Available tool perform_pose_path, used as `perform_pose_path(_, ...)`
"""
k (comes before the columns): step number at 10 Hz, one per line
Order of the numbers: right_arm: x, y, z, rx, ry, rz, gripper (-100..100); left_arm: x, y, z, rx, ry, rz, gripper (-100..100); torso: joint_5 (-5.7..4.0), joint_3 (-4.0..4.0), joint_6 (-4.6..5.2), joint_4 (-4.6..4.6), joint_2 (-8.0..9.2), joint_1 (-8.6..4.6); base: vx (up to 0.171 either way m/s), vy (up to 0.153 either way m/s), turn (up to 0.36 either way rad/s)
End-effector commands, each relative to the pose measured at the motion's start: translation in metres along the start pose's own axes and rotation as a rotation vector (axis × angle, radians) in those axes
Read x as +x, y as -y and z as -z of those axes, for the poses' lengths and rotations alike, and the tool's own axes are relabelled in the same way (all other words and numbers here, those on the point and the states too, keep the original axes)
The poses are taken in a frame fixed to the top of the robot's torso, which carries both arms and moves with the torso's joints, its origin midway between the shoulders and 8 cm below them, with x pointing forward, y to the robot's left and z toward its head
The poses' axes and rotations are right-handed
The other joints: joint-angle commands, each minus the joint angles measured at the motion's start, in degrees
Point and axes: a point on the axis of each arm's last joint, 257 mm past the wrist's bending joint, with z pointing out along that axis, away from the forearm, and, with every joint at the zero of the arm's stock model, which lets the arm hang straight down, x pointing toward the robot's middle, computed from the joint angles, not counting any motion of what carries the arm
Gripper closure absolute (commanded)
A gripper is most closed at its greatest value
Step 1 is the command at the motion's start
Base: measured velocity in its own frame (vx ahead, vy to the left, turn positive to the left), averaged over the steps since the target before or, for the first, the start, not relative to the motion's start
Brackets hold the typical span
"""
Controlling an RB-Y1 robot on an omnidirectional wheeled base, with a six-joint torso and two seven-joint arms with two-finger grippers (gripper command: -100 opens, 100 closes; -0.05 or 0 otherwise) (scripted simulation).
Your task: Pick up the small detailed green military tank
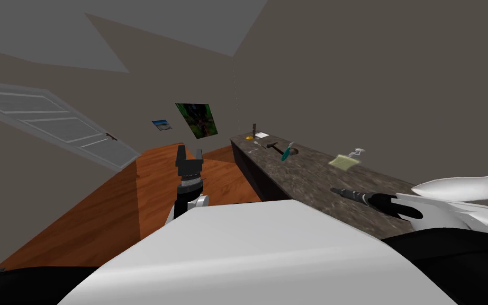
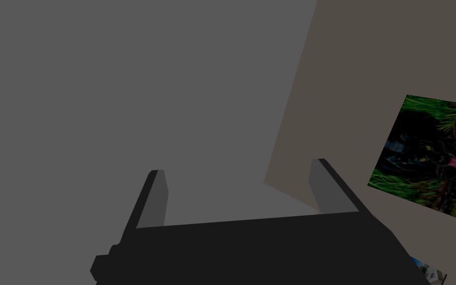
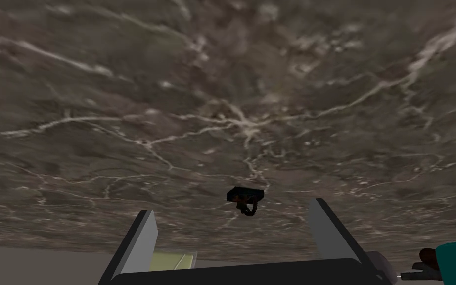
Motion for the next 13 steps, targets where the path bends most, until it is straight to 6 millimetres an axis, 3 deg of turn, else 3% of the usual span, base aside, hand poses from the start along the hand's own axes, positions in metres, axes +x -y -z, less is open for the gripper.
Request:
perform_pose_path(1,0.003,0.008,0.001,0.013,-0.013,0.007,-100,0.0,0.0,0.0,0.0,0.0,0.0,0,0.0,0.0,0.0,0.0,0.0,0.0,0.126,0.044,0.027)
perform_pose_path(2,0.003,0.005,0.0,0.009,-0.008,0.006,-100,0.0,0.0,0.0,0.0,0.0,0.0,0,-0.01,0.07,0.01,0.02,0.14,-0.02,0.043,0.018,0.001)
perform_pose_path(3,0.003,0.005,0.0,0.01,-0.009,0.006,0,0.0,0.0,0.0,0.0,0.0,0.0,0,-0.02,0.23,0.03,0.09,0.41,-0.1,0.011,0.004,0.002)
perform_pose_path(4,0.012,0.002,-0.007,0.013,-0.008,-0.005,-100,0.0,0.0,0.0,0.0,0.0,0.0,0,-0.04,0.33,0.04,0.13,0.58,-0.16,-0.001,-0.04,0.099)
perform_pose_path(6,0.022,-0.001,-0.013,0.017,-0.008,-0.017,-100,0.0,0.0,0.0,0.0,0.0,0.0,0,-0.12,0.41,0.04,0.17,0.72,-0.49,-0.004,-0.086,0.07)
perform_pose_path(7,0.017,-0.001,-0.011,0.014,-0.007,-0.012,-100,0.0,0.0,0.0,0.0,0.0,0.0,0,-0.14,0.42,0.04,0.17,0.72,-0.54,-0.003,-0.033,0.022)
perform_pose_path(8,0.018,-0.001,-0.011,0.015,-0.008,-0.013,100,0.0,0.0,0.0,0.0,0.0,0.0,0,-0.14,0.41,0.04,0.16,0.72,-0.41,0.0,0.0,0.0)
perform_pose_path(12,0.015,-0.001,-0.011,0.015,-0.004,-0.012,100,0.0,0.0,0.0,0.0,0.0,0.0,0,-0.41,0.29,0.01,0.06,0.56,-0.64,0.0,0.0,0.0)
perform_pose_path(13,0.015,-0.001,-0.011,0.015,-0.004,-0.012,0,0.0,0.0,0.0,0.0,0.0,0.0,0,-0.41,0.28,0.01,0.06,0.55,-0.66,0.0,0.0,0.0)
